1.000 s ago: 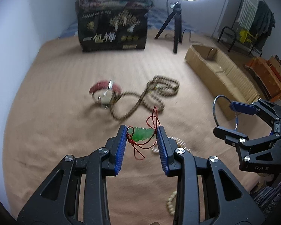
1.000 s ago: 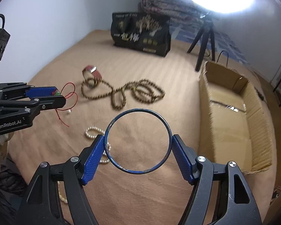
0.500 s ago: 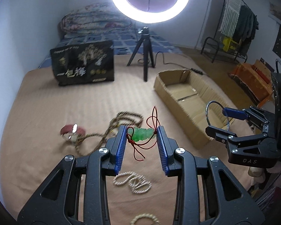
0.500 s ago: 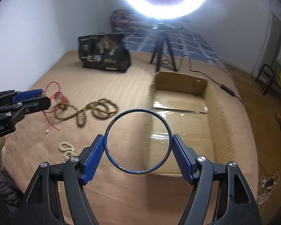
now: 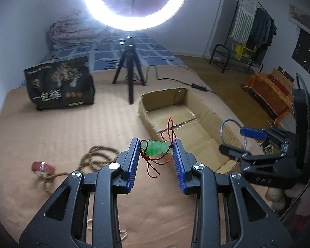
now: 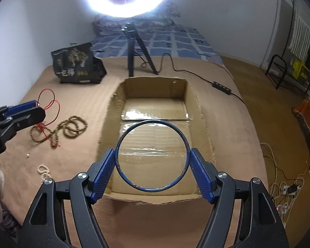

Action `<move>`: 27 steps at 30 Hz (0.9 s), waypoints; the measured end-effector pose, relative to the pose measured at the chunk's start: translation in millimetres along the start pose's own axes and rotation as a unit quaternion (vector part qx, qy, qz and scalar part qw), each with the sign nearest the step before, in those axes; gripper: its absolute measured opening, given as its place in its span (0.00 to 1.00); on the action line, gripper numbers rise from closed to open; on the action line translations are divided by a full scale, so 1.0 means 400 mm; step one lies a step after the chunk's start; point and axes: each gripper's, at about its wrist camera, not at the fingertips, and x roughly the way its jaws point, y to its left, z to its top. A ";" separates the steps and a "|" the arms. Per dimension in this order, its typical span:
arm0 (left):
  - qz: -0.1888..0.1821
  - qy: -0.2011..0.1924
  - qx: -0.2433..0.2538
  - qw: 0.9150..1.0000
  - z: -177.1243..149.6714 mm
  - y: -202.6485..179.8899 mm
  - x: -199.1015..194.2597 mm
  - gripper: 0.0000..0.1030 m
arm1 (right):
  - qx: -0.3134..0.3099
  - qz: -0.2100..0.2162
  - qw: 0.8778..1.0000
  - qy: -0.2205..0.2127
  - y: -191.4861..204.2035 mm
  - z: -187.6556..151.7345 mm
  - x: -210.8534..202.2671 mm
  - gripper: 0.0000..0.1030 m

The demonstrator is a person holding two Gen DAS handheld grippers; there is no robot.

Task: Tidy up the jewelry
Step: 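Lift and carry the pendant and bangle with both tools over the cardboard box, then open the left gripper to drop the pendant while the right gripper releases the bangle into the box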

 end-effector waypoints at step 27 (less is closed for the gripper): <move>-0.016 0.028 -0.029 0.999 0.052 -0.067 0.190 0.32 | 0.028 -0.001 0.999 0.034 -0.081 0.000 0.080 0.70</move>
